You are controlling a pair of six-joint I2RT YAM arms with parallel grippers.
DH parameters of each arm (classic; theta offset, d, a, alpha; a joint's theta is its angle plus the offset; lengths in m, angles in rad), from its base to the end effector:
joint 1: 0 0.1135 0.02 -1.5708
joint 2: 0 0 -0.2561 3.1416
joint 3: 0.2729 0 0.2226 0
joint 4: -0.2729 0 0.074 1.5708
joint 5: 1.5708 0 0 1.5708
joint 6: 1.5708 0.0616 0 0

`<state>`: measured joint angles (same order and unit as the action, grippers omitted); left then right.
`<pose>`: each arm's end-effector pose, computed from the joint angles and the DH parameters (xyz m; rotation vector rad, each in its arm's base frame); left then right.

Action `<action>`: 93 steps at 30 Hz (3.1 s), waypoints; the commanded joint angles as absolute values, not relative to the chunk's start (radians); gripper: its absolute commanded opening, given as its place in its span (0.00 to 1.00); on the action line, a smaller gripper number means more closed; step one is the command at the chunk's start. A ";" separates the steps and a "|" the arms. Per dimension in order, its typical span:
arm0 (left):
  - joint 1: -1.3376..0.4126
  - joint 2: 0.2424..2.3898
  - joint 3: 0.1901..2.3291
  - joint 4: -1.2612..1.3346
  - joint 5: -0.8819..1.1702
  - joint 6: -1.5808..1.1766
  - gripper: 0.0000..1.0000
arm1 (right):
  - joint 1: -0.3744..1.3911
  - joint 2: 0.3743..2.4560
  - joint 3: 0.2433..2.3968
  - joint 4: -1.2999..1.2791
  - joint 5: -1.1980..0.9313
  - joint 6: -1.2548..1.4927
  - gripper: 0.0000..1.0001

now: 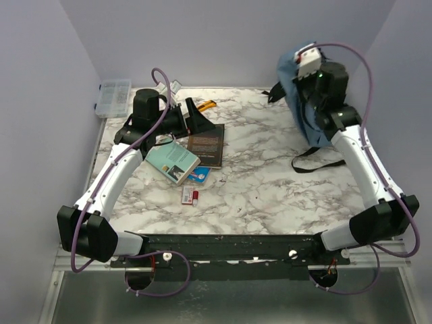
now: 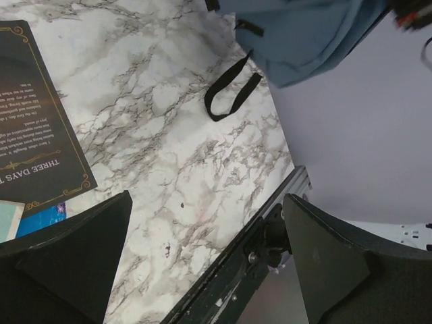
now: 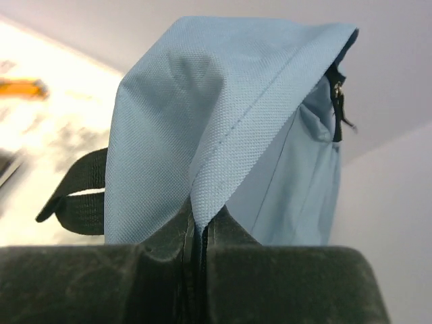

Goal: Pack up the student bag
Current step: Place the student bag at the center of the board, then unzip the student bag at the center of the board.

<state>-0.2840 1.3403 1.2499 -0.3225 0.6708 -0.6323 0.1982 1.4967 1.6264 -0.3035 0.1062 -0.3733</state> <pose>0.2699 -0.1187 0.3542 0.1051 2.1058 -1.2370 0.3337 0.0604 0.4327 -0.4176 1.6981 -0.2208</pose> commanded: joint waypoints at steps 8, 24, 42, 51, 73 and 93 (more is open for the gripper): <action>-0.290 1.357 1.222 -0.252 0.731 -0.740 0.98 | 0.714 1.530 1.045 -0.366 0.155 -0.197 0.06; -0.386 1.548 1.208 -0.220 0.746 -0.779 0.91 | 0.805 1.210 0.833 -0.401 0.057 0.508 0.66; -0.545 1.879 1.428 -0.550 0.588 -0.614 0.63 | 0.805 1.159 0.518 -0.181 0.196 0.844 0.32; -0.625 1.897 1.395 -0.492 0.664 -0.650 0.21 | 0.804 1.024 0.620 -0.289 0.369 0.843 0.51; -0.635 1.815 1.327 -0.341 0.813 -0.711 0.00 | 0.349 1.563 1.029 -0.055 -0.170 0.937 0.58; -0.635 1.808 1.325 -0.335 0.807 -0.708 0.00 | 0.330 1.599 0.962 -0.104 -0.065 1.089 0.51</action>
